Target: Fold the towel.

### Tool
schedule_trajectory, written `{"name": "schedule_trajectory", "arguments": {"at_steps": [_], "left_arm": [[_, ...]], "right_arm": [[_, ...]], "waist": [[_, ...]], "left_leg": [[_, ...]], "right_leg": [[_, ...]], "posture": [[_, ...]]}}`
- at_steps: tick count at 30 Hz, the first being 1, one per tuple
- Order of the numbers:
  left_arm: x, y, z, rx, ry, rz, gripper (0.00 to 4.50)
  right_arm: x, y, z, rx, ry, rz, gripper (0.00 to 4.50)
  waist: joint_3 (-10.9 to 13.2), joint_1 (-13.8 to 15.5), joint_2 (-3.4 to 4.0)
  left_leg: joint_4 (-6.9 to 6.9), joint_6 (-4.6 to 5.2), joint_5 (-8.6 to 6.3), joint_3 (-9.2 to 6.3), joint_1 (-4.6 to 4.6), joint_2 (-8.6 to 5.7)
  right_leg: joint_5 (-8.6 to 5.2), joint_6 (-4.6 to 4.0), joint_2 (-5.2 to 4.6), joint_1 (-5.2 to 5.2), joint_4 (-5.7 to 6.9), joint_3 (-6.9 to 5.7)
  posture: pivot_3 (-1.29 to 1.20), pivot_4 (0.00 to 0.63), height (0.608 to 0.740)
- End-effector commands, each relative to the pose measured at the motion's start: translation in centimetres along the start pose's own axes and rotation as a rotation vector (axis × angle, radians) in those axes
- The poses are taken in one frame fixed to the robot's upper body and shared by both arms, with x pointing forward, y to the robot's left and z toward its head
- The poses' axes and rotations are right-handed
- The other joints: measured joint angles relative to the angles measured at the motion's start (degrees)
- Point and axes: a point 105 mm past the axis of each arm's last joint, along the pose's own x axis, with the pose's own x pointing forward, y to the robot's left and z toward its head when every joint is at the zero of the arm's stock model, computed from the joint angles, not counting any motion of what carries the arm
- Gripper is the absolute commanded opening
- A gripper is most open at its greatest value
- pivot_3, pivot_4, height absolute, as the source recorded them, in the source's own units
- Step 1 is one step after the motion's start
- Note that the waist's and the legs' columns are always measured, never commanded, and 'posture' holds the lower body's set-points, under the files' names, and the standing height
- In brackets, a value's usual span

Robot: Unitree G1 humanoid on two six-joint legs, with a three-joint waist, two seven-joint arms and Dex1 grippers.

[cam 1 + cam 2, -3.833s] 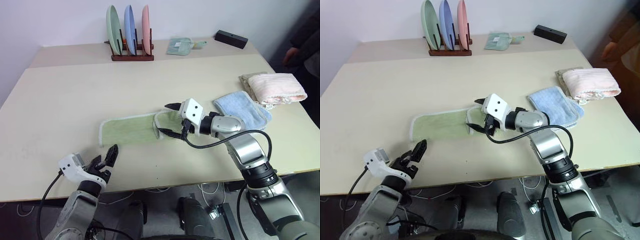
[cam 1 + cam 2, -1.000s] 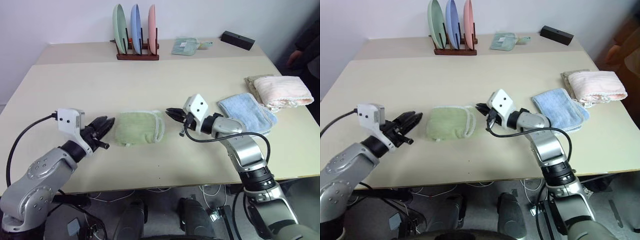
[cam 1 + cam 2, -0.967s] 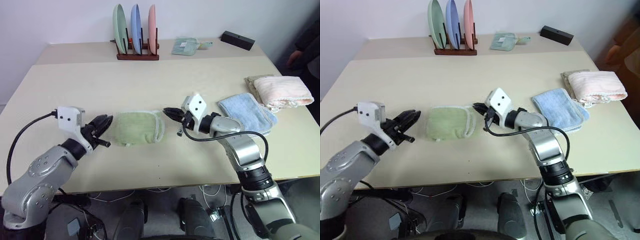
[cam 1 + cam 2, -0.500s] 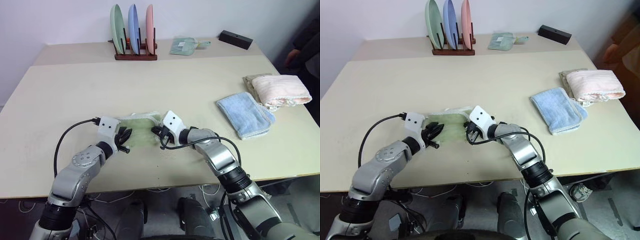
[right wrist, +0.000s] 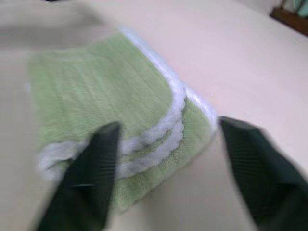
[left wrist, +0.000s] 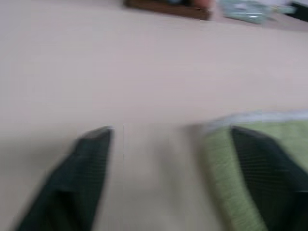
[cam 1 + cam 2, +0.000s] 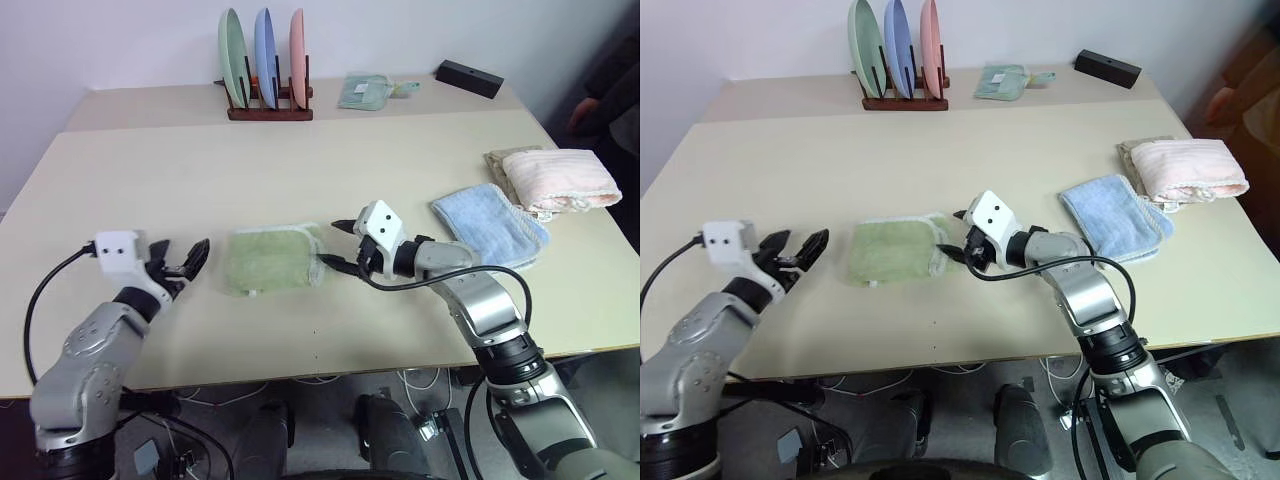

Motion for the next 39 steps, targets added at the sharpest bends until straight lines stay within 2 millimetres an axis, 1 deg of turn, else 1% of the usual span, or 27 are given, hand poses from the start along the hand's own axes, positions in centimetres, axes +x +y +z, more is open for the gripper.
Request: {"name": "schedule_trajectory", "arguments": {"at_steps": [1,2,3,5,7,11,13,15,16,19,21,23,25,26,27,29,30,32,34,36,37,38,39], "left_arm": [[-0.5,-1.2,-0.7,-0.086,0.055,-0.053,4.5],[-0.4,-1.4,-0.9,-0.1,0.07,-0.061,4.5],[-0.3,-2.1,-1.3,-0.133,0.084,-0.088,4.5],[0.3,-4.1,-2.2,-0.268,0.108,-0.163,4.5],[0.8,-5.3,-2.6,-0.347,0.12,-0.194,4.5],[1.8,-7.5,-3.8,-0.398,0.188,-0.247,4.5],[2.0,-8.0,-4.2,-0.398,0.207,-0.257,4.5],[2.3,-8.3,-4.2,-0.406,0.204,-0.259,3.98],[2.4,-8.6,-4.2,-0.41,0.202,-0.266,3.62],[2.5,-9.2,-4.2,-0.415,0.197,-0.283,2.12],[2.7,-9.5,-4.1,-0.421,0.194,-0.285,1.03],[2.9,-9.7,-3.7,-0.43,0.167,-0.285,0.06],[3.1,-9.7,-3.2,-0.439,0.133,-0.276,0.06],[3.5,-8.9,-2.0,-0.428,0.062,-0.229,0.06],[3.9,-7.6,-0.8,-0.412,-0.01,-0.158,0.06],[4.4,-4.5,1.4,-0.418,-0.141,0.001,0.06],[4.4,-3.5,2.0,-0.427,-0.177,0.048,0.06],[3.6,0.8,4.8,-0.392,-0.322,0.225,0.06],[1.9,4.5,7.2,-0.392,-0.459,0.387,0.06],[0.1,7.1,8.1,-0.435,-0.543,0.506,0.06],[-0.9,8.5,7.8,-0.455,-0.56,0.565,0.06],[-1.5,9.7,7.1,-0.47,-0.544,0.621,0.06],[-1.9,10.3,6.4,-0.488,-0.527,0.652,0.06]], "right_arm": [[-0.4,0.9,2.1,-0.064,-0.06,0.061,4.47],[-0.5,1.0,2.2,-0.071,-0.06,0.069,4.47],[-0.5,1.3,2.3,-0.079,-0.063,0.083,4.47],[-0.5,2.1,2.6,-0.097,-0.073,0.125,4.47],[-0.6,2.5,2.7,-0.107,-0.076,0.145,4.47],[-0.8,2.8,2.4,-0.124,-0.059,0.145,4.47],[-0.9,2.8,2.3,-0.131,-0.056,0.14,4.47],[-1.0,2.7,2.3,-0.135,-0.054,0.131,4.5],[-1.0,2.7,2.3,-0.137,-0.053,0.126,4.5],[-1.2,2.6,2.3,-0.141,-0.05,0.115,4.5],[-1.2,2.6,2.3,-0.143,-0.048,0.109,4.5],[-1.2,2.6,2.3,-0.146,-0.048,0.103,4.5],[-1.2,2.5,2.3,-0.149,-0.049,0.099,4.5],[-1.2,2.5,2.3,-0.152,-0.049,0.094,4.5],[-1.2,2.4,2.4,-0.155,-0.049,0.09,4.5],[-1.2,2.2,2.4,-0.159,-0.049,0.083,4.5],[-1.2,2.2,2.4,-0.16,-0.049,0.082,4.5],[-1.2,2.1,2.4,-0.162,-0.048,0.078,4.5],[-1.2,2.1,2.3,-0.163,-0.048,0.079,4.5],[-1.1,2.3,2.2,-0.163,-0.05,0.083,4.5],[-1.1,2.3,2.2,-0.163,-0.051,0.085,4.5],[-1.0,2.4,2.2,-0.164,-0.052,0.086,4.5],[-1.0,2.4,2.2,-0.164,-0.053,0.087,4.5]], "waist": [[0.0,0.2,-0.02],[0.0,0.4,-0.03],[0.0,0.5,-0.03],[0.0,0.5,-0.03],[0.0,0.5,-0.06],[0.0,0.2,-0.06],[0.0,0.2,-0.06],[0.0,0.3,-0.06],[0.0,0.3,-0.06],[0.0,0.5,-0.06],[0.0,0.5,-0.06],[0.0,0.5,-0.06],[0.0,0.4,-0.06],[0.0,0.5,-0.06],[0.0,0.5,-0.07],[0.0,0.5,-0.08],[0.0,0.5,-0.08],[0.0,0.3,-0.08],[0.0,0.1,-0.08],[0.0,0.2,-0.08],[0.0,0.3,-0.08],[0.0,0.4,-0.08],[0.0,0.4,-0.08]], "left_leg": [[0.02,0.0,0.0,0.0,0.0,0.0],[0.05,0.0,0.0,-0.02,-0.02,-0.01],[0.07,0.0,0.0,-0.02,-0.01,-0.01],[0.11,-0.01,0.0,-0.03,-0.01,-0.02],[0.12,-0.01,0.0,-0.04,-0.01,-0.04],[0.08,-0.02,0.01,-0.05,0.02,-0.03],[0.07,-0.01,0.01,-0.03,0.03,-0.03],[0.07,-0.01,0.01,-0.03,0.02,-0.03],[0.08,-0.02,0.01,-0.04,0.02,-0.03],[0.1,-0.02,0.01,-0.04,0.0,-0.05],[0.1,-0.02,0.01,-0.03,-0.01,-0.06],[0.1,-0.02,0.01,-0.04,0.0,-0.06],[0.1,-0.02,0.01,-0.04,0.0,-0.06],[0.1,-0.02,0.01,-0.03,0.0,-0.06],[0.1,-0.02,0.01,-0.04,-0.01,-0.06],[0.1,-0.04,0.03,-0.05,0.0,-0.06],[0.1,-0.05,0.03,-0.05,0.0,-0.05],[0.08,-0.06,0.03,-0.03,0.0,-0.05],[0.02,-0.06,0.03,-0.03,0.01,-0.03],[0.01,-0.07,0.04,-0.03,0.0,0.0],[0.01,-0.07,0.04,-0.02,-0.01,-0.01],[0.01,-0.07,0.04,-0.02,-0.02,-0.01],[0.02,-0.07,0.04,-0.01,-0.03,-0.03]], "right_leg": [[0.0,0.0,0.0,0.01,0.0,0.0],[0.0,0.0,0.0,0.03,0.0,-0.01],[0.0,0.0,0.0,0.06,0.0,-0.01],[0.0,-0.01,-0.01,0.1,-0.01,-0.02],[0.0,-0.01,-0.04,0.12,-0.03,-0.02],[0.01,0.0,-0.02,0.11,0.0,-0.03],[0.01,0.0,-0.02,0.11,0.0,-0.03],[0.01,-0.01,-0.02,0.1,-0.01,-0.02],[0.0,-0.01,-0.02,0.11,-0.01,-0.02],[0.0,-0.01,-0.03,0.12,-0.05,-0.02],[0.0,-0.02,-0.05,0.13,-0.07,-0.02],[0.0,-0.02,-0.04,0.13,-0.07,-0.03],[0.0,-0.02,-0.04,0.13,-0.07,-0.02],[0.0,-0.02,-0.04,0.13,-0.07,-0.02],[0.0,-0.02,-0.04,0.13,-0.07,-0.02],[0.01,-0.03,-0.04,0.12,-0.06,-0.03],[0.01,-0.04,-0.03,0.13,-0.07,-0.03],[0.02,-0.04,-0.03,0.12,-0.08,-0.02],[0.02,-0.03,-0.01,0.07,-0.08,-0.02],[0.02,-0.02,0.02,0.02,-0.08,-0.02],[0.02,-0.02,0.01,0.02,-0.08,-0.02],[0.03,-0.01,0.0,0.02,-0.09,-0.02],[0.03,-0.01,-0.02,0.03,-0.11,-0.01]], "posture": [[0.0,0.15,0.74],[0.0,0.15,0.74],[0.0,0.15,0.74],[0.0,0.15,0.74],[0.0,0.15,0.74],[0.0,0.15,0.74],[0.0,0.15,0.74],[0.0,0.15,0.74],[0.0,0.15,0.74],[0.0,0.15,0.74],[0.0,0.15,0.74],[0.0,0.15,0.74],[0.0,0.15,0.74],[0.0,0.15,0.74],[0.0,0.15,0.74],[0.0,0.15,0.74],[0.0,0.15,0.74],[0.0,0.15,0.74],[0.0,0.15,0.74],[0.0,0.15,0.74],[0.0,0.15,0.74],[0.0,0.15,0.74],[0.0,0.15,0.74]]}}
